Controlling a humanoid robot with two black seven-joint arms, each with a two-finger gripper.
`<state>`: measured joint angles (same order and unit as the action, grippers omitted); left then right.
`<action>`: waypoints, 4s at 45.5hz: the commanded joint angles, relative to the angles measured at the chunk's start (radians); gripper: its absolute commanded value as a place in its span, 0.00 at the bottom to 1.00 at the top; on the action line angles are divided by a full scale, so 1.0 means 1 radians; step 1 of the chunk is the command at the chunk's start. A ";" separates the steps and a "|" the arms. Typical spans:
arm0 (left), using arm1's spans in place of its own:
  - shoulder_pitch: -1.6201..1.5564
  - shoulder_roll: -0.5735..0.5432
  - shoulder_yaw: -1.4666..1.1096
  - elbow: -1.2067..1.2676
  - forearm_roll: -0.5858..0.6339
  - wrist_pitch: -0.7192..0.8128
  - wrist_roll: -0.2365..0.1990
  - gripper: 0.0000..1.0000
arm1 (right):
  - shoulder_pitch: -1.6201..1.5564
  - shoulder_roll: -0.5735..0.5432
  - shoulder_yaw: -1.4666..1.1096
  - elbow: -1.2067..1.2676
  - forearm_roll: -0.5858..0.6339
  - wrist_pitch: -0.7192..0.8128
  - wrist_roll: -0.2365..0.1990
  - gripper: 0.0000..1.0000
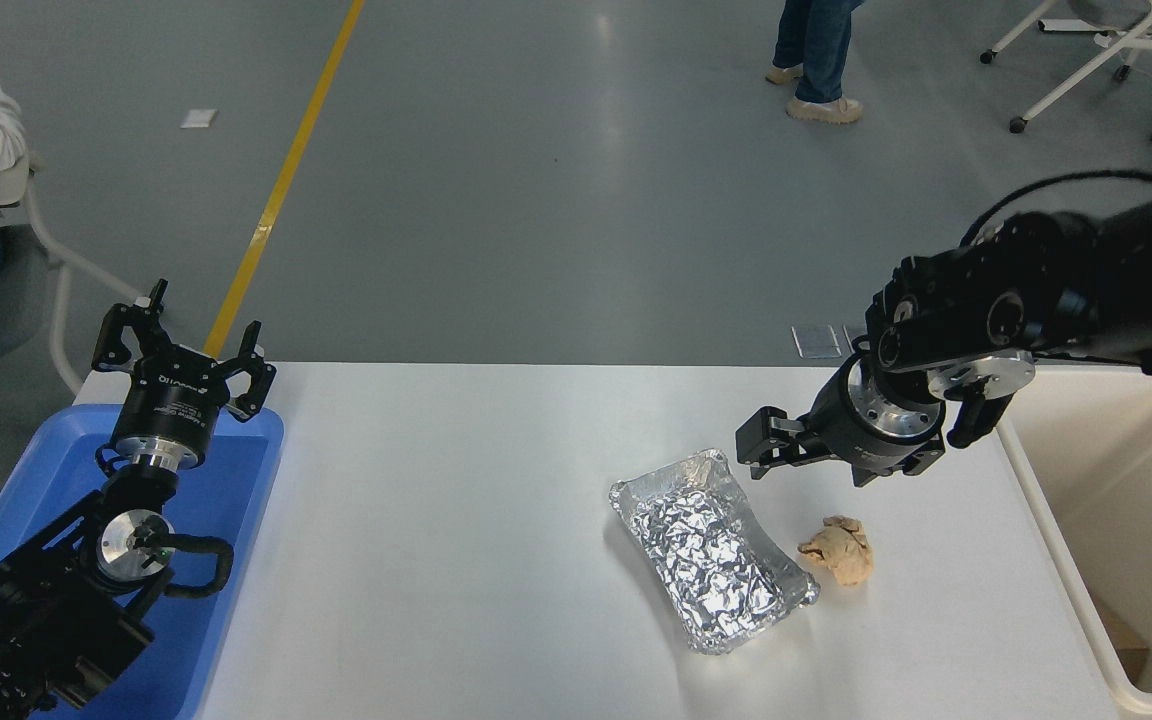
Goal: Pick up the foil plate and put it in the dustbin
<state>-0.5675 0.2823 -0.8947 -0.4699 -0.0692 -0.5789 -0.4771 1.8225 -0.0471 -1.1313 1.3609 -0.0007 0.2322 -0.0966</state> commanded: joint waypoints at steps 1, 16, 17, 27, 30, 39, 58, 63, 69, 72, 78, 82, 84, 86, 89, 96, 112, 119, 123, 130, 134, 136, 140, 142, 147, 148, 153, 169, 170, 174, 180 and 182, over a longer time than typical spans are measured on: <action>0.000 0.000 -0.001 -0.001 0.000 -0.001 0.002 0.99 | -0.172 0.047 0.013 -0.092 -0.220 -0.134 0.001 1.00; 0.000 0.000 -0.001 0.001 0.000 -0.001 0.000 0.99 | -0.304 0.047 0.011 -0.200 -0.298 -0.205 0.001 1.00; 0.000 0.000 -0.001 -0.001 0.000 -0.001 0.000 0.99 | -0.311 0.047 0.011 -0.206 -0.298 -0.209 0.001 1.00; 0.000 0.000 -0.001 0.001 0.000 -0.001 0.000 0.99 | -0.411 0.047 0.011 -0.299 -0.300 -0.320 0.001 1.00; 0.000 0.000 -0.001 0.001 0.000 -0.001 0.000 0.99 | -0.433 0.047 0.011 -0.318 -0.300 -0.326 0.001 1.00; 0.000 0.000 0.000 -0.001 0.000 -0.001 0.000 0.99 | -0.485 0.047 0.016 -0.350 -0.301 -0.335 0.001 0.99; 0.000 0.000 -0.001 0.001 0.000 -0.001 0.000 0.99 | -0.516 0.047 0.110 -0.350 -0.303 -0.364 0.006 0.99; 0.000 0.000 -0.001 0.001 0.000 -0.001 0.000 0.99 | -0.534 0.047 0.111 -0.350 -0.311 -0.364 0.008 0.99; 0.000 0.000 -0.001 0.001 0.000 -0.001 0.000 0.99 | -0.562 0.047 0.111 -0.353 -0.349 -0.373 0.006 0.97; 0.000 0.000 0.000 0.001 0.000 -0.001 0.000 0.99 | -0.575 0.047 0.111 -0.359 -0.360 -0.393 0.008 0.94; 0.000 0.000 -0.001 -0.001 0.000 -0.001 0.000 0.99 | -0.591 0.047 0.111 -0.367 -0.361 -0.401 0.006 0.90; 0.000 0.000 -0.001 0.001 0.000 -0.001 0.000 0.99 | -0.591 0.047 0.111 -0.368 -0.361 -0.401 0.006 0.84; 0.000 0.000 -0.001 0.001 0.000 -0.001 0.000 0.99 | -0.592 0.047 0.111 -0.368 -0.364 -0.401 0.006 0.78; 0.000 0.000 -0.001 0.001 0.000 -0.001 0.000 0.99 | -0.589 0.047 0.111 -0.368 -0.372 -0.401 0.006 0.68; 0.000 0.000 -0.001 0.001 0.000 -0.001 0.000 0.99 | -0.586 0.047 0.111 -0.368 -0.381 -0.401 0.005 0.51; 0.000 0.000 0.000 0.001 0.000 -0.001 0.000 0.99 | -0.585 0.047 0.111 -0.365 -0.378 -0.401 0.005 0.10; 0.000 0.000 -0.001 0.001 0.000 -0.001 0.000 0.99 | -0.559 0.047 0.113 -0.352 -0.377 -0.404 0.006 0.00; 0.000 0.000 -0.001 -0.001 0.000 -0.001 0.000 0.99 | -0.505 0.047 0.114 -0.321 -0.377 -0.404 0.009 0.00; 0.000 0.000 0.000 0.001 0.000 -0.001 0.000 0.99 | -0.433 0.047 0.125 -0.264 -0.377 -0.402 0.014 0.00; 0.000 0.000 -0.001 0.001 0.000 -0.001 0.000 0.99 | -0.304 0.015 0.154 -0.160 -0.377 -0.387 0.021 0.00; 0.000 0.000 0.000 -0.001 0.000 -0.001 0.000 0.99 | -0.223 -0.039 0.162 -0.099 -0.377 -0.372 0.032 0.00; 0.000 0.000 -0.001 0.001 0.000 -0.001 0.000 0.99 | -0.186 -0.065 0.163 -0.073 -0.377 -0.357 0.037 0.00; 0.000 0.000 0.000 0.001 0.000 -0.001 0.000 0.99 | -0.103 -0.115 0.165 -0.025 -0.375 -0.298 0.043 0.00; 0.000 0.000 0.000 -0.001 0.000 -0.001 0.000 0.99 | -0.065 -0.141 0.166 -0.005 -0.375 -0.271 0.046 0.00; 0.000 0.000 0.000 0.001 0.000 -0.001 0.000 0.99 | 0.021 -0.204 0.174 0.036 -0.374 -0.217 0.052 0.00; 0.000 0.000 0.000 -0.001 0.000 -0.001 0.000 0.99 | 0.038 -0.217 0.177 0.043 -0.374 -0.206 0.052 0.00; 0.000 0.000 -0.001 0.001 0.000 -0.001 0.000 0.99 | 0.118 -0.276 0.180 0.063 -0.372 -0.151 0.064 0.00; 0.000 0.000 -0.001 -0.001 0.000 -0.001 0.002 0.99 | 0.316 -0.450 0.223 0.064 -0.363 0.024 0.092 0.00; 0.000 0.000 -0.001 0.001 0.000 -0.001 0.000 0.99 | 0.322 -0.459 0.228 0.064 -0.363 0.032 0.092 0.00; 0.000 0.000 -0.001 0.001 0.000 -0.001 0.002 0.99 | 0.346 -0.488 0.232 0.064 -0.361 0.053 0.092 0.00; 0.000 0.000 -0.001 0.001 0.000 -0.001 0.000 0.99 | 0.362 -0.517 0.232 0.064 -0.361 0.075 0.092 0.00; 0.000 0.000 -0.001 0.001 0.000 -0.001 0.000 0.99 | 0.362 -0.524 0.232 0.063 -0.361 0.076 0.092 0.00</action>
<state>-0.5676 0.2822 -0.8947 -0.4699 -0.0690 -0.5798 -0.4770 2.1299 -0.4999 -0.9107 1.4211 -0.3634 0.2543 -0.0076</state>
